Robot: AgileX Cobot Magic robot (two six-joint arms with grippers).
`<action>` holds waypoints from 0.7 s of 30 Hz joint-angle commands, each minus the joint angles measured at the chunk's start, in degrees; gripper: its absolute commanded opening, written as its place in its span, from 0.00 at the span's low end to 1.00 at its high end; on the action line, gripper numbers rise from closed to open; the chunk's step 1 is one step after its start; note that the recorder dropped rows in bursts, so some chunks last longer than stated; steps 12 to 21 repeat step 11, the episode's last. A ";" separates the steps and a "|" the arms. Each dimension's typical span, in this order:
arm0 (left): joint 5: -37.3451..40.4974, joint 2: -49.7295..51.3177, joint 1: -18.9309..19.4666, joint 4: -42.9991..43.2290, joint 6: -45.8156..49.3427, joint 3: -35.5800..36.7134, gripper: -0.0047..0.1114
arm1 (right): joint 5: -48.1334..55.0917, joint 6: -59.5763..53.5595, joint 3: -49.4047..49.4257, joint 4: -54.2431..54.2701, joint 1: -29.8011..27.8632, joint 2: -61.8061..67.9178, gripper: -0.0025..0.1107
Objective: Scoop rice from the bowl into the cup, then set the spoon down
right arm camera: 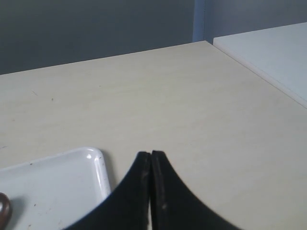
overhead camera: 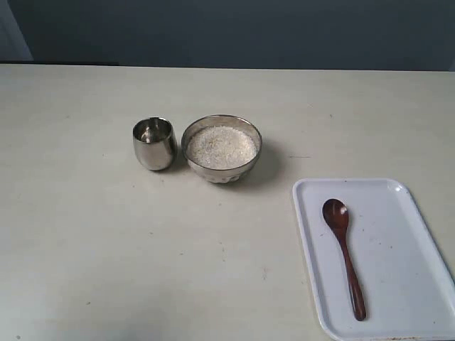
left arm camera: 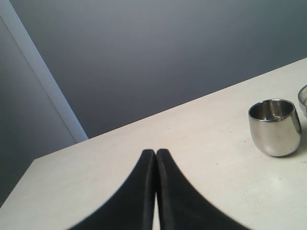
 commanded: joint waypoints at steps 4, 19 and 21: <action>-0.09 -0.31 0.02 0.06 -0.40 -0.13 0.04 | -0.76 -0.46 0.24 -0.18 -0.31 -0.33 0.01; -0.09 -0.31 0.02 0.06 -0.40 -0.13 0.04 | -0.76 -0.46 0.24 -0.18 -0.31 -0.33 0.01; -0.09 -0.31 0.02 0.06 -0.40 -0.13 0.04 | -0.76 -0.46 0.24 -0.18 -0.31 -0.33 0.01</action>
